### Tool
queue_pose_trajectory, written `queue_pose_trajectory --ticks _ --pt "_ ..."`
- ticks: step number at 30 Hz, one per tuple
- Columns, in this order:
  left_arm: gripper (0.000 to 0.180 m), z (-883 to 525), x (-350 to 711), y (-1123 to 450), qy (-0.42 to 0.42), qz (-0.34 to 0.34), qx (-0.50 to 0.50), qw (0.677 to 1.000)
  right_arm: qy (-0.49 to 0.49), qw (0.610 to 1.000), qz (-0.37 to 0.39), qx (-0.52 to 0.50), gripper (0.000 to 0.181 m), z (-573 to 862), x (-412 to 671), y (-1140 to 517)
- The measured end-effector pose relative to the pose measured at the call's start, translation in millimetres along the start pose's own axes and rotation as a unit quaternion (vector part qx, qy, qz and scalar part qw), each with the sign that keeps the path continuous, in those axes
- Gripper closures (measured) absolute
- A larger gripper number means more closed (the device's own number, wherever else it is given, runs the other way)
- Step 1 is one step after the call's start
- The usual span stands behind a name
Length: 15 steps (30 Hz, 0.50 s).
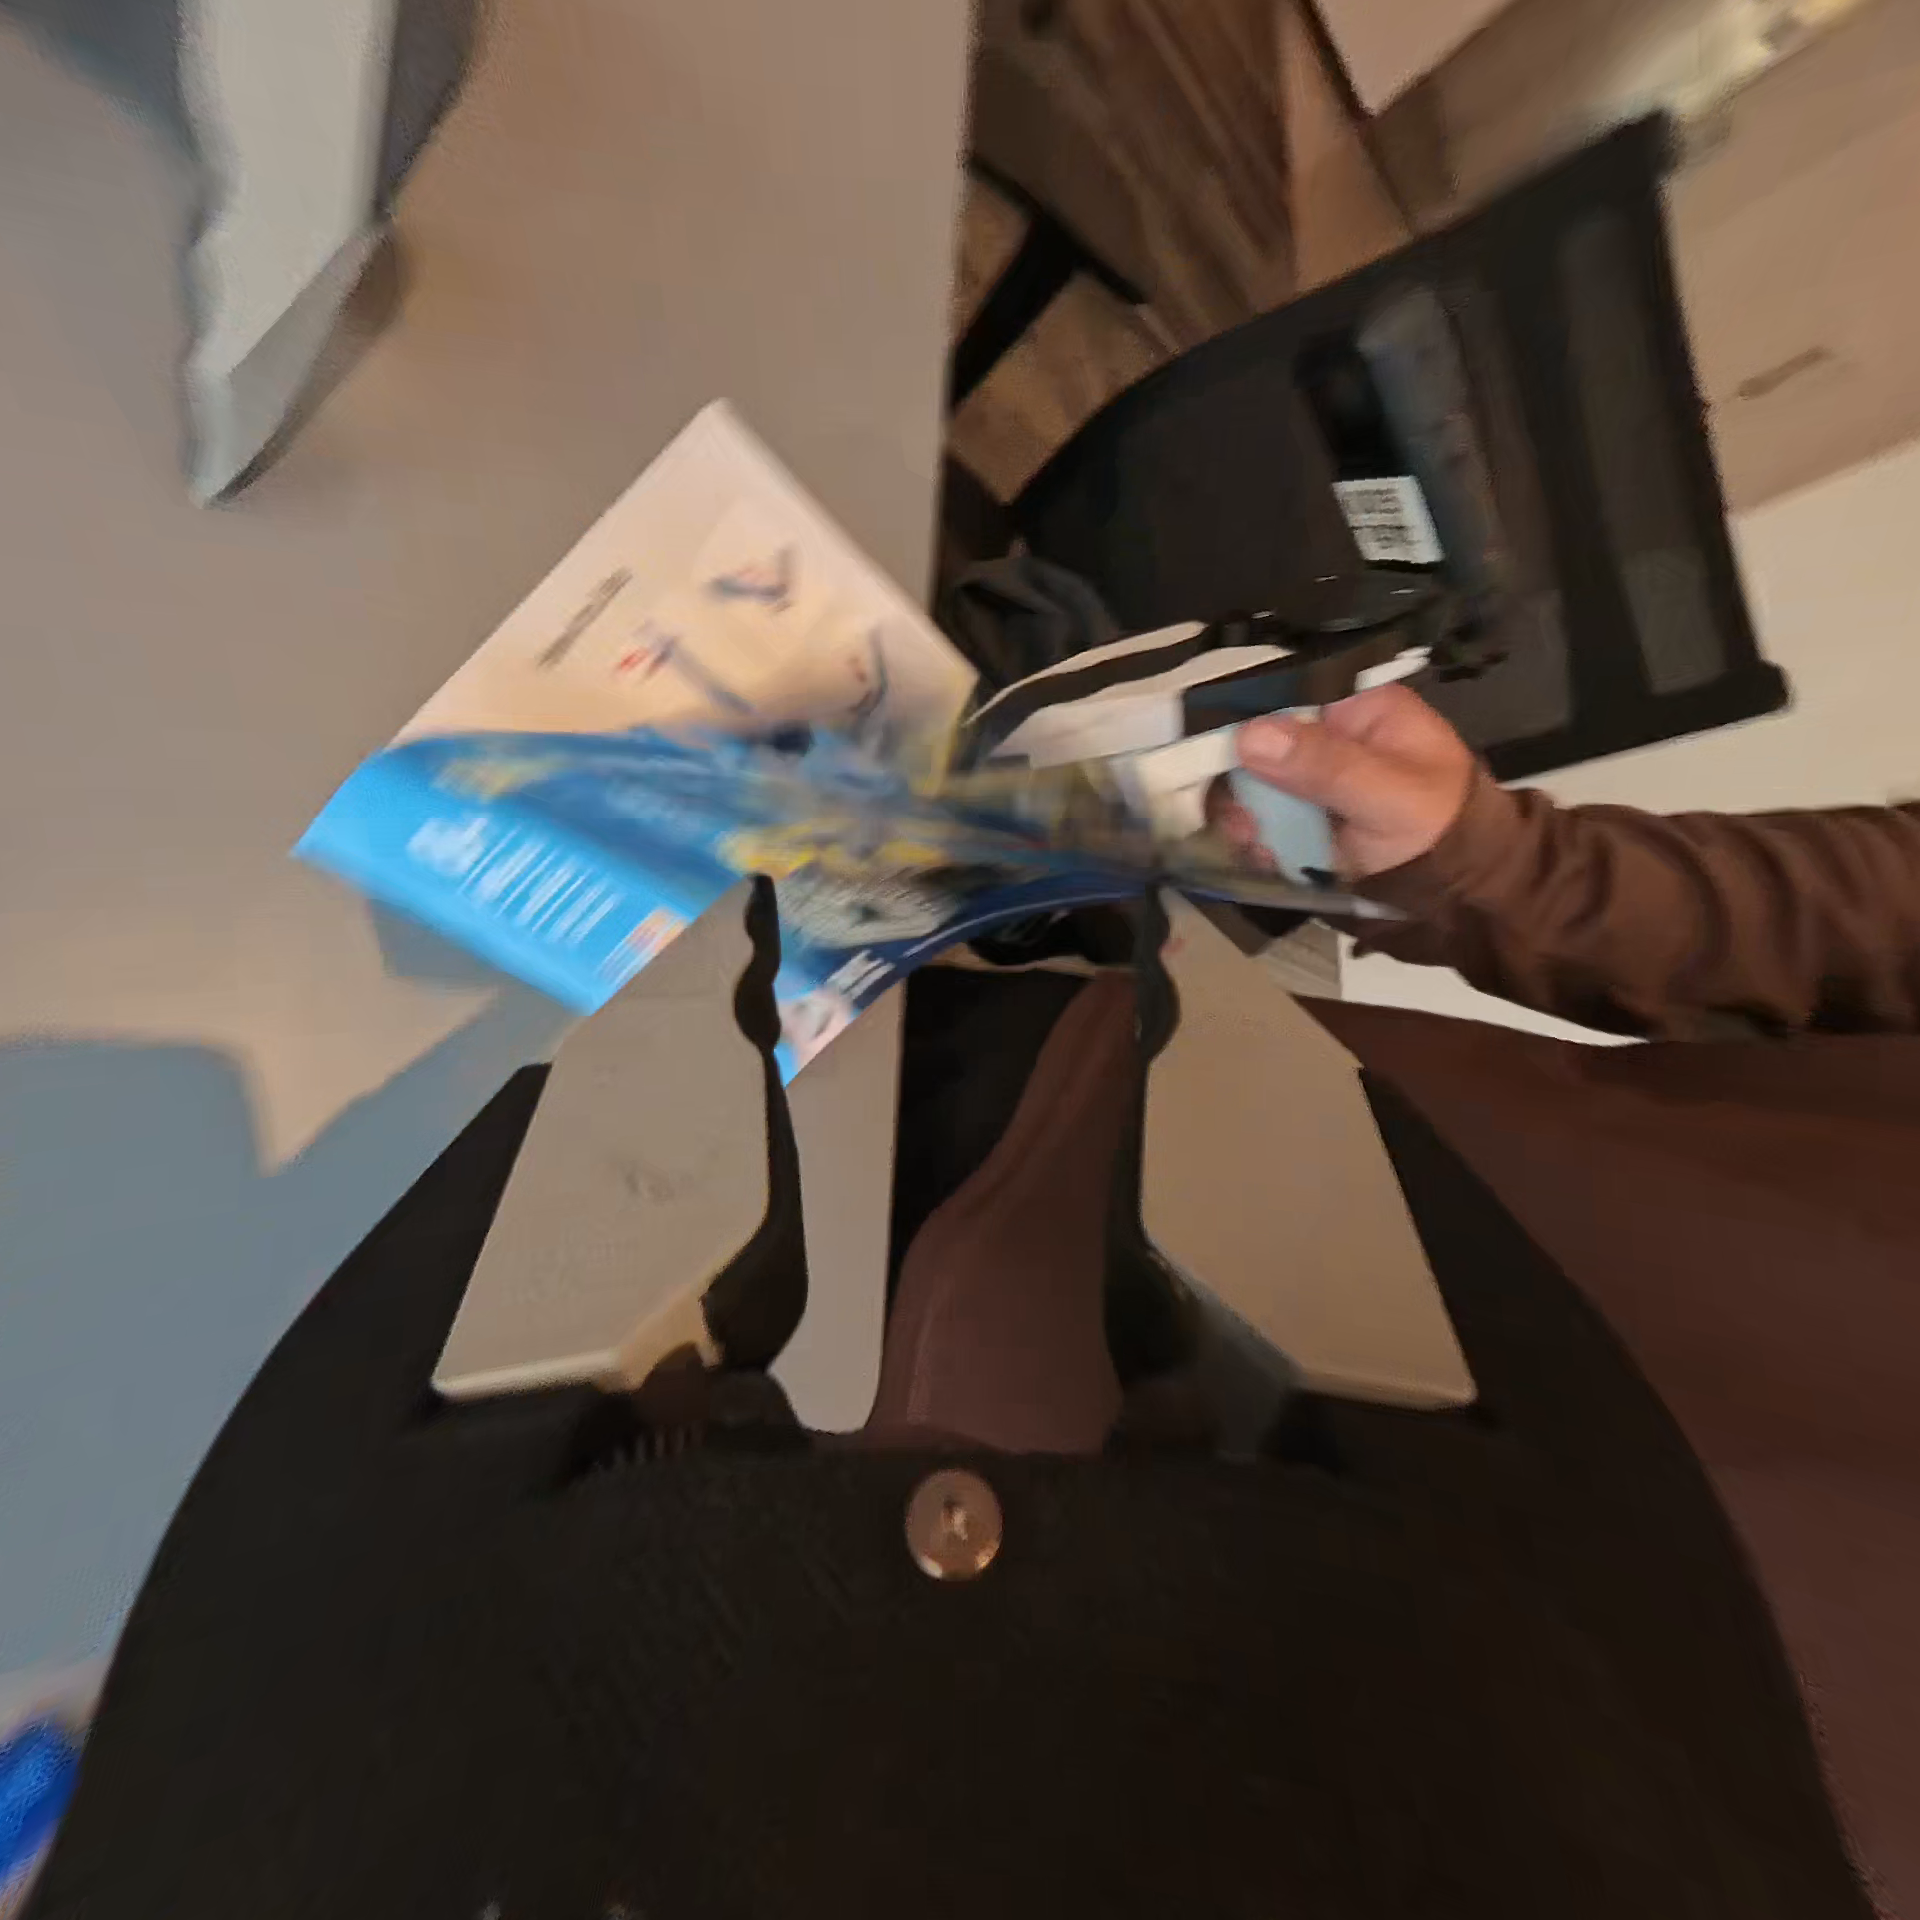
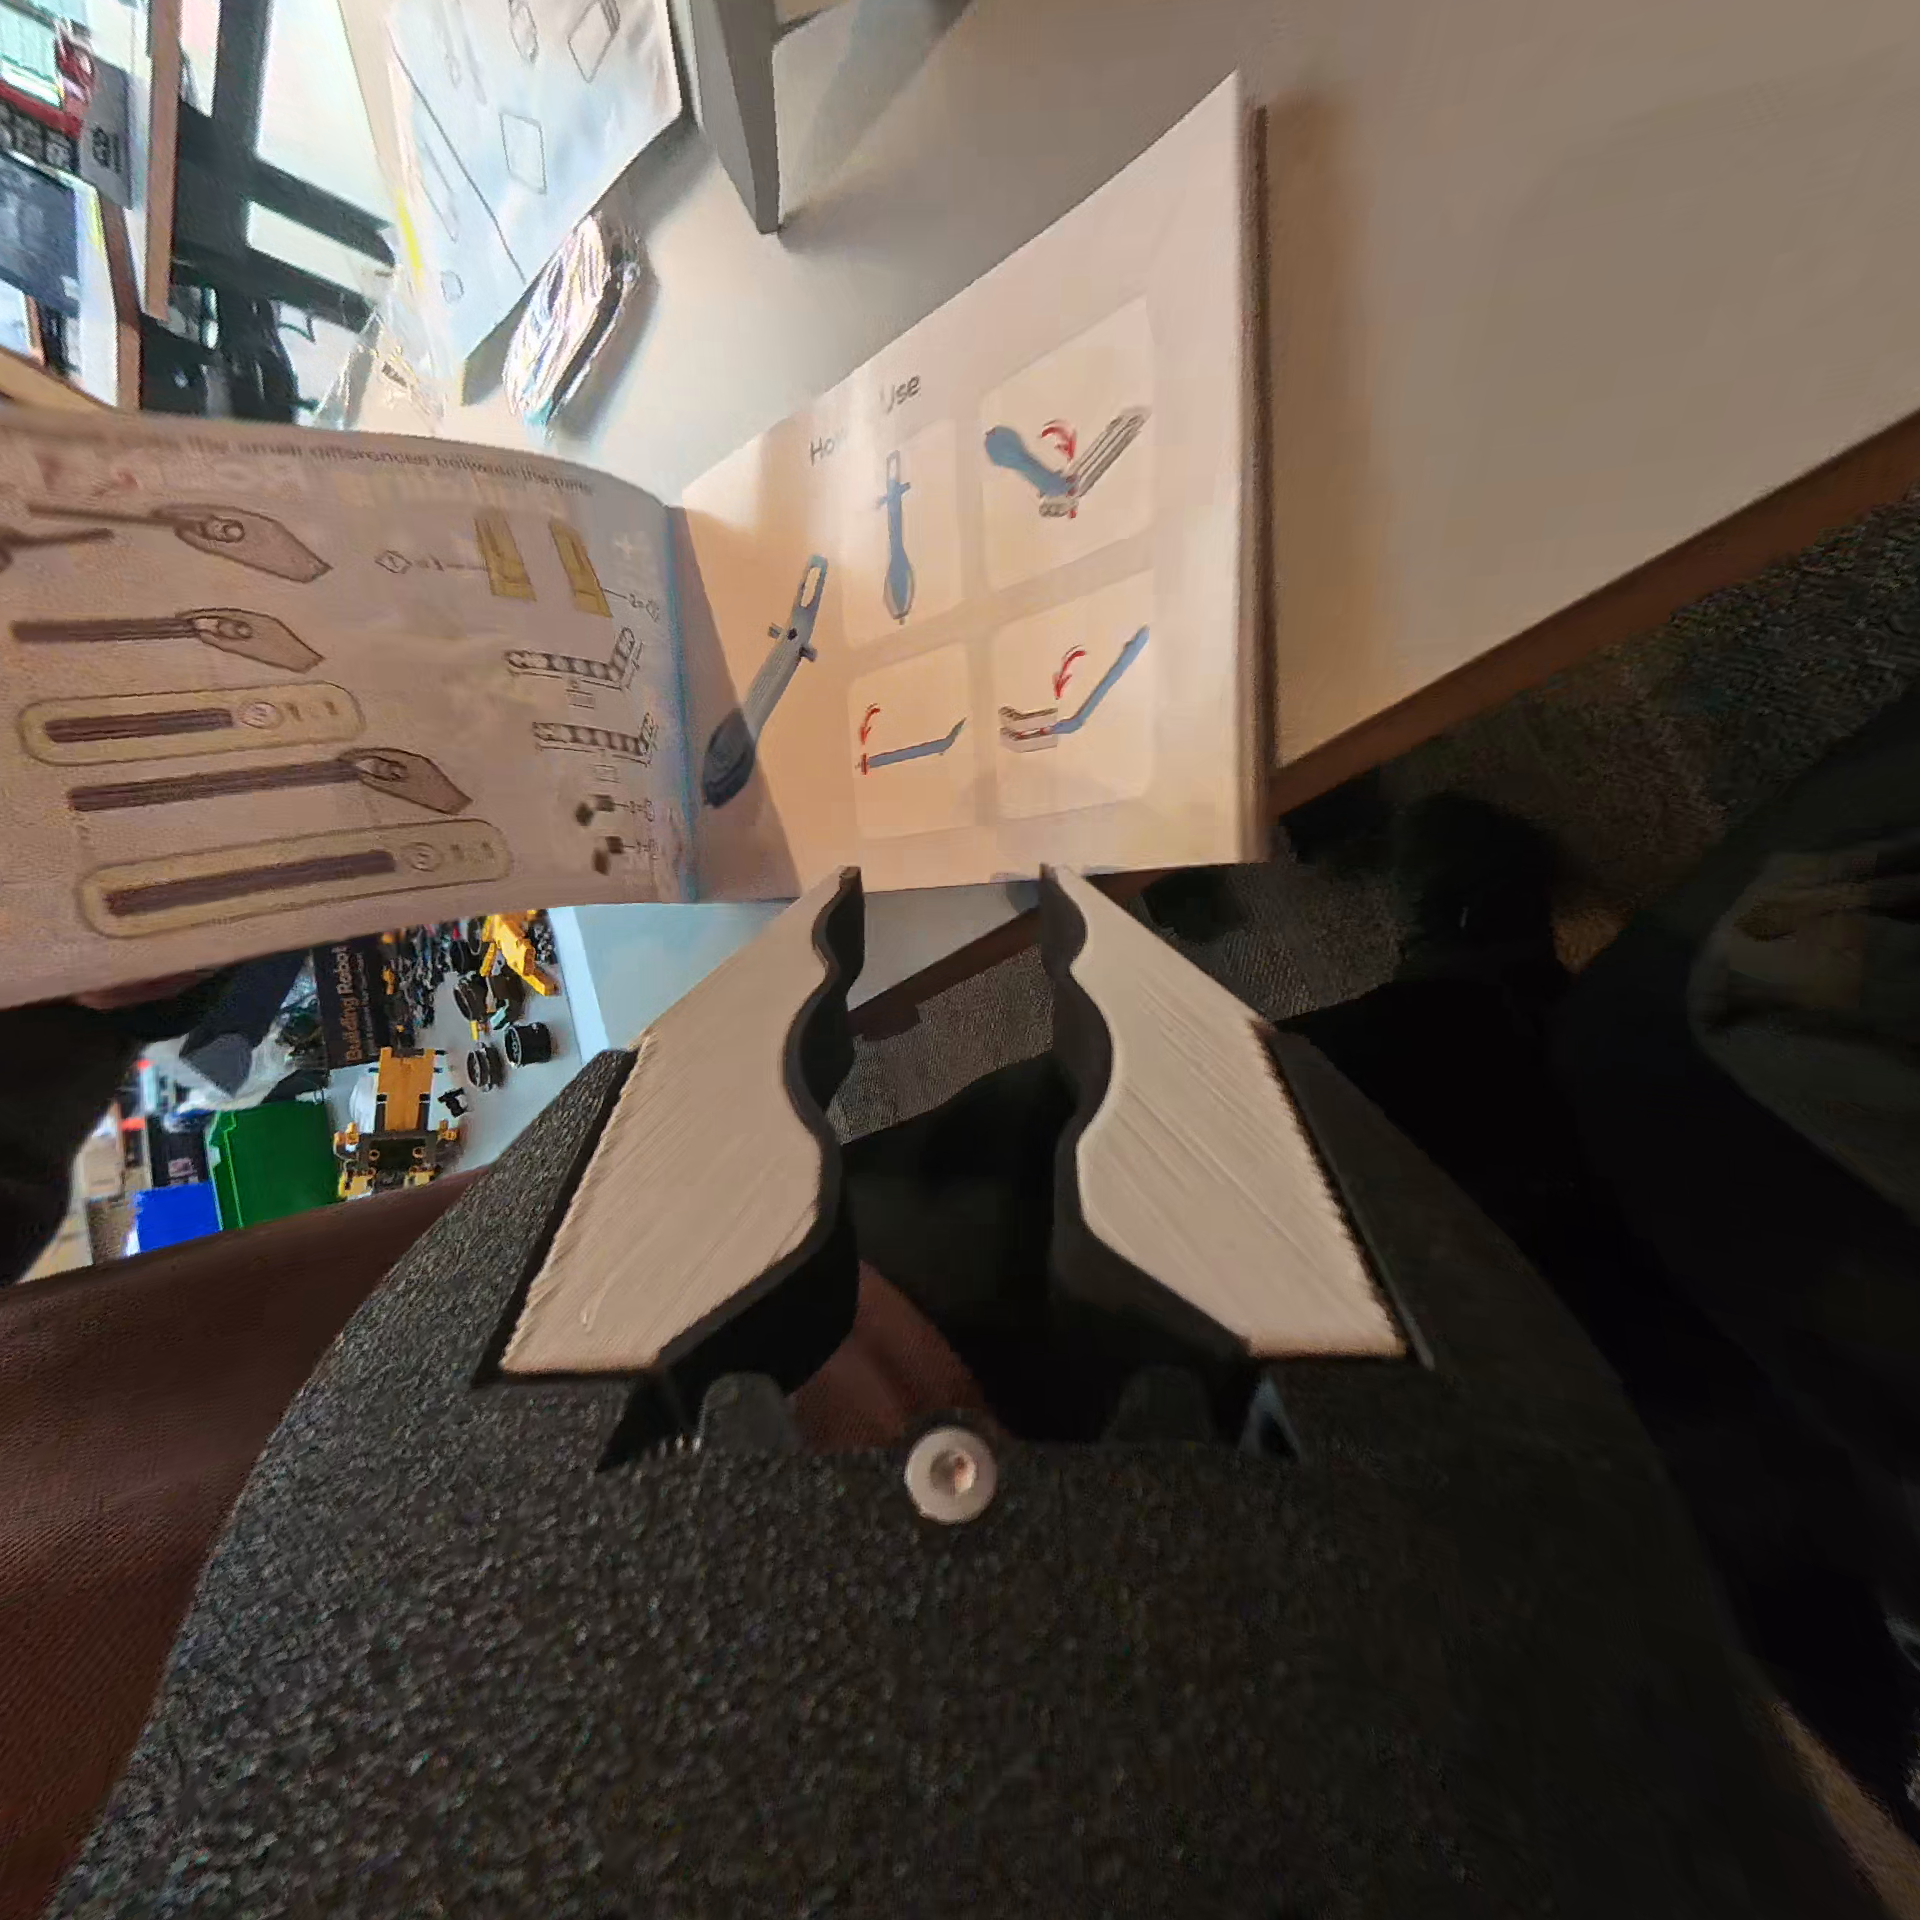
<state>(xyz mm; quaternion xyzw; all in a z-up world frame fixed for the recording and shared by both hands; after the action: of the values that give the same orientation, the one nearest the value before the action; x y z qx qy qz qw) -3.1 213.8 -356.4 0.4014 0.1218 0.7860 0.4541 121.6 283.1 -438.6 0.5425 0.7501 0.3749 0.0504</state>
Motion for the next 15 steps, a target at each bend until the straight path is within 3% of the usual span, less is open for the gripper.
queue_pose_trajectory --ticks 3,9,12,15 --pt "0.112 13.3 20.8 -19.2 -0.017 -0.006 -0.032 0.999 -0.008 1.0 0.02 -0.009 0.147 14.5 11.0 13.8" --pt "0.118 -46.3 -17.0 -28.1 -0.008 -0.082 0.077 0.994 0.011 0.998 0.057 0.025 0.139 25.7 37.5 42.6" --pt "0.117 -60.1 -45.8 -35.4 -0.02 -0.131 0.102 0.986 0.003 0.995 0.056 0.081 0.113 20.8 44.5 44.1" --pt "0.127 -62.7 -58.9 -42.6 0.0 -0.147 0.113 0.983 -0.022 0.997 -0.011 0.078 0.087 29.0 34.0 24.7"
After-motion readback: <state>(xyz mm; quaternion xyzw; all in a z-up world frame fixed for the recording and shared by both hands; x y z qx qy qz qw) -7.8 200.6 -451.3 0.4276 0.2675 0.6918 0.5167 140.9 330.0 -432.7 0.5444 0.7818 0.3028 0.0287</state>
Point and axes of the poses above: each gripper's, where its closed fingertips meet, y back along the fingers, x out of its top, z = x × y across the jaws, the point moved 2 cm from there along y, back along the fingers, and after that the axes turned 4 degrees about x, right-handed, at the moved point
